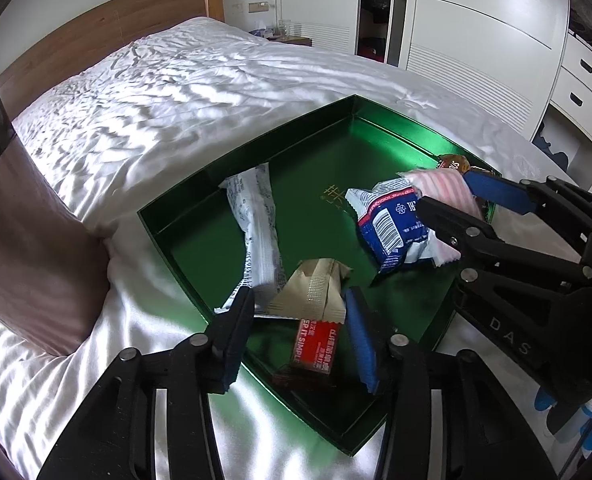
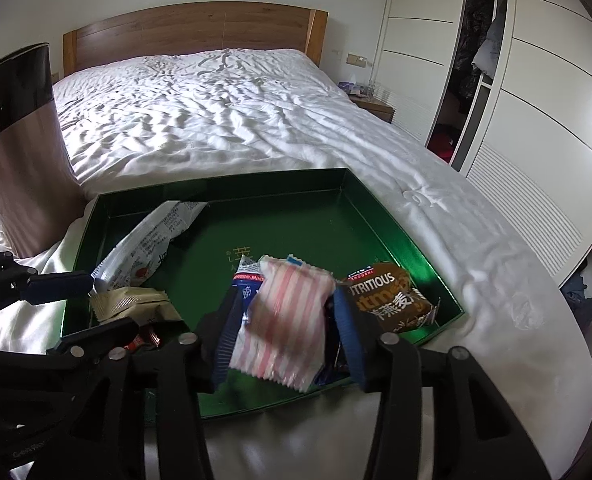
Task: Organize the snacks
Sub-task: 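Lower the beige bar into the tray with the left tool while the right tool releases the pink packet, then lift both open tools away from the tray back toward the remaining snacks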
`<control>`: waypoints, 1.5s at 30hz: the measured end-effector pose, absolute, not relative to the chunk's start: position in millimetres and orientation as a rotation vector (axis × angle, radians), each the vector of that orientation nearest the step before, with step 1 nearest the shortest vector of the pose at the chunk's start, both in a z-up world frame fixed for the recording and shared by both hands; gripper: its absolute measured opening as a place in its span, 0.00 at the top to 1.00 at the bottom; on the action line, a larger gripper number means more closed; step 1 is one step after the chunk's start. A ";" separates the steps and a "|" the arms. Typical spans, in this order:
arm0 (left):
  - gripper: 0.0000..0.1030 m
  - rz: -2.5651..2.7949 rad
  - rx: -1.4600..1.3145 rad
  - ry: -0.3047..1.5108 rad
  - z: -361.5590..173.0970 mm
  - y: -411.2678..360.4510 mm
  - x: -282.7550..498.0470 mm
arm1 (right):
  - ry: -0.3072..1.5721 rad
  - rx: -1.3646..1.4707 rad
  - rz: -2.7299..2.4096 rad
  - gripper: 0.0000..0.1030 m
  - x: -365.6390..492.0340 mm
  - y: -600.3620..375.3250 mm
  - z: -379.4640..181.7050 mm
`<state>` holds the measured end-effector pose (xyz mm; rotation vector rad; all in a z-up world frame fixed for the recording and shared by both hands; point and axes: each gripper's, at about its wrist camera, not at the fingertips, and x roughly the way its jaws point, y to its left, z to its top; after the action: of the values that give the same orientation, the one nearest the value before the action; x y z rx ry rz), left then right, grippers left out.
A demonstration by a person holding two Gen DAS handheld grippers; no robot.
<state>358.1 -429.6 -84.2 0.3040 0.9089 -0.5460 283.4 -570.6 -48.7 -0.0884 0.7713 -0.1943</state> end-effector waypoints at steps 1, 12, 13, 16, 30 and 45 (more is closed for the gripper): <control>0.58 -0.545 0.304 0.908 -84.0 -429.1 358.3 | 0.770 -0.089 -0.194 0.89 283.4 -569.8 -47.8; 0.50 -0.538 0.278 0.856 -63.2 -414.5 355.5 | 0.748 -0.073 -0.204 0.26 278.2 -565.8 -30.0; 0.50 -0.540 0.276 0.851 -60.5 -412.9 354.1 | 0.742 -0.071 -0.206 0.15 276.6 -565.3 -26.8; 0.50 -0.541 0.265 0.836 -51.2 -406.8 351.0 | 0.731 -0.075 -0.213 0.15 273.7 -563.0 -17.4; 0.50 -0.481 0.210 0.738 14.0 -327.4 320.0 | 0.635 -0.132 -0.240 0.14 240.1 -533.7 55.0; 0.39 -0.244 0.114 0.661 76.1 -132.5 253.9 | 0.499 -0.187 -0.106 0.10 175.8 -412.7 142.5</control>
<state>253.9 -132.5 76.1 0.1142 0.6607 -0.2437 175.8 -412.7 142.5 -0.1867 0.4986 -0.1060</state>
